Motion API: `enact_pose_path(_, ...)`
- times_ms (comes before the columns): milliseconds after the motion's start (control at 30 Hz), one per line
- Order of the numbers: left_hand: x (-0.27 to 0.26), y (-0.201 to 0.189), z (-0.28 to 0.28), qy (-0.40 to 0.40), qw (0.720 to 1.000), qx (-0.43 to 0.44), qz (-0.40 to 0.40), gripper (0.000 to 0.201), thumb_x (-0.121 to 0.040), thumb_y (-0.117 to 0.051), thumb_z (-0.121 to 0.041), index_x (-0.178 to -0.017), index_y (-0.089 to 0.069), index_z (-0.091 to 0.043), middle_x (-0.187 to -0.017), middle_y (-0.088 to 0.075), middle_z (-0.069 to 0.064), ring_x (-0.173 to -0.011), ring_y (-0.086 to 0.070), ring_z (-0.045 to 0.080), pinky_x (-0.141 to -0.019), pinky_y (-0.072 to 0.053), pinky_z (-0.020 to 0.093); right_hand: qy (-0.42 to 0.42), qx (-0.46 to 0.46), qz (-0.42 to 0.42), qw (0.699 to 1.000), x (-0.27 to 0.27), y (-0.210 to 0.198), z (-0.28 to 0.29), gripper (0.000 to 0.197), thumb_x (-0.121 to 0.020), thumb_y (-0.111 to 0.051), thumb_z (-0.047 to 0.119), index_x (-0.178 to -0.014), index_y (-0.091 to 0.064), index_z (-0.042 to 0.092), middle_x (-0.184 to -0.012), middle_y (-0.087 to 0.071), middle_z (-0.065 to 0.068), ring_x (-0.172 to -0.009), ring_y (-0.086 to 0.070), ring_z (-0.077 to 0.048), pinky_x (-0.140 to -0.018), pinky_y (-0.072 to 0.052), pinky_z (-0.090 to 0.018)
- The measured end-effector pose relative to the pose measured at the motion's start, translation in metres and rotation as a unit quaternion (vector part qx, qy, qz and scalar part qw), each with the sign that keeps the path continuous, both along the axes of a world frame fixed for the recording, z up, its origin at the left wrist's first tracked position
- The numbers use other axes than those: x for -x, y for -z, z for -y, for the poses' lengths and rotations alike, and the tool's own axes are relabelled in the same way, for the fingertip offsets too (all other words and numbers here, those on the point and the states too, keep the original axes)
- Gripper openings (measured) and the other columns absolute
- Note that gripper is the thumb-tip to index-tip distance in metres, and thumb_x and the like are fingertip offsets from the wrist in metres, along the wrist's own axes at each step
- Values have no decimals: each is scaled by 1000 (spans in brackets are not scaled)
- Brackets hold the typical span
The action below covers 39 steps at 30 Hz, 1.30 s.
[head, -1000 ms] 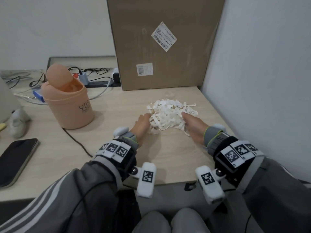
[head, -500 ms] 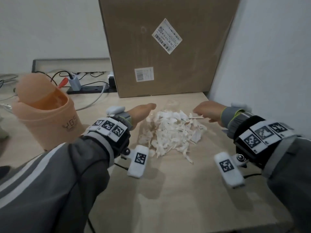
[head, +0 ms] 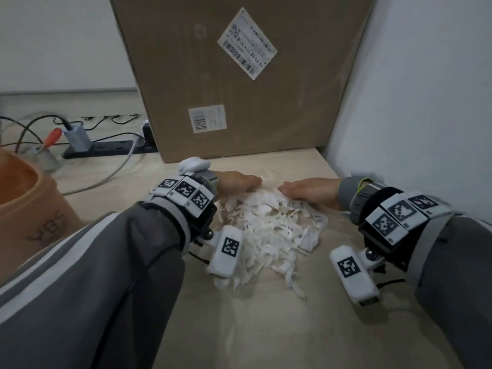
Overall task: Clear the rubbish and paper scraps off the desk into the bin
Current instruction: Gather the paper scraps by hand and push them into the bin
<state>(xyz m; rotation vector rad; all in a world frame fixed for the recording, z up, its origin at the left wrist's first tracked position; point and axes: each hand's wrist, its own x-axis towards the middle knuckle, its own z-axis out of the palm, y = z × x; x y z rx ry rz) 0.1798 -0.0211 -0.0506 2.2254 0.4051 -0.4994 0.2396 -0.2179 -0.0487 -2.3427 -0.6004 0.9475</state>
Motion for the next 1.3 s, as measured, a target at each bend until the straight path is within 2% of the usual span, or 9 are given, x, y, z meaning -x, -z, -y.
enact_pose_path(200,51,-15,15,-35,993,-10,110,45,-105,-44,-39,-131,-64,-8,-142,-57,7,-129,-53,28,-111,-37,33,90,-106,51,989,42,-13,19,37,-95,-46,37,-124,-61,20,-133,-54,2,-124,-48,-18,-101,-35,-29)
enact_pose_path(367,97,-26,14,-186,936,21,297,32,-104,-46,-17,-125,-69,-7,-135,-63,5,-127,-54,23,-93,-39,23,313,-338,112,881,64,-33,44,25,-90,-47,19,-84,-71,17,-94,-71,2,-96,-63,-11,-81,-45,-25)
enact_pose_path(500,136,-25,3,-302,871,13,387,27,-99,-53,-15,-124,-64,-8,-116,-69,7,-104,-62,24,-79,-39,25,385,-391,114,828,84,-43,68,24,-87,-46,18,-74,-65,18,-76,-68,0,-72,-60,-10,-66,-40,-26)
enact_pose_path(633,184,-26,-5,-348,836,-28,423,34,-98,-55,-14,-131,-55,-9,-116,-64,7,-99,-55,18,-82,-42,30,401,-369,106,832,117,-41,74,25,-85,-45,16,-73,-66,16,-71,-65,-1,-67,-60,-11,-62,-40,-24)
enact_pose_path(800,233,-31,-16,-396,792,-144,442,40,-91,-62,-15,-129,-55,-9,-124,-56,15,-114,-53,33,-97,-44,45,376,-382,92,839,158,-42,61,25,-86,-45,13,-79,-68,10,-68,-62,-1,-63,-57,-12,-57,-39,-22)
enact_pose_path(1000,270,-34,-36,-450,748,-326,362,47,-84,-66,-25,-126,-47,-18,-129,-43,23,-113,-47,43,-94,-41,51,330,-381,80,860,189,-44,51,25,-84,-45,15,-75,-68,13,-66,-62,-1,-64,-58,-14,-58,-40,-24)
enact_pose_path(1100,272,-38,-51,-499,730,-310,349,51,-86,-68,-31,-132,-48,-26,-144,-37,22,-129,-41,44,-106,-38,56,312,-380,75,867,196,-41,47,25,-84,-46,15,-74,-68,15,-66,-62,0,-65,-59,-14,-58,-40,-24)
enact_pose_path(1233,266,-34,-79,-558,725,-231,330,62,-95,-58,-50,-147,-45,-19,-160,-27,9,-147,-28,32,-117,-24,40,299,-379,70,873,199,-38,39,26,-85,-45,14,-74,-68,14,-66,-61,0,-65,-58,-13,-59,-40,-24)
enact_pose_path(1300,263,-31,-82,-518,745,-249,339,58,-92,-65,-35,-144,-49,-14,-160,-24,15,-147,-24,36,-119,-25,47,297,-384,64,872,198,-37,34,26,-86,-44,14,-76,-68,14,-66,-60,0,-65,-57,-12,-59,-39,-23)
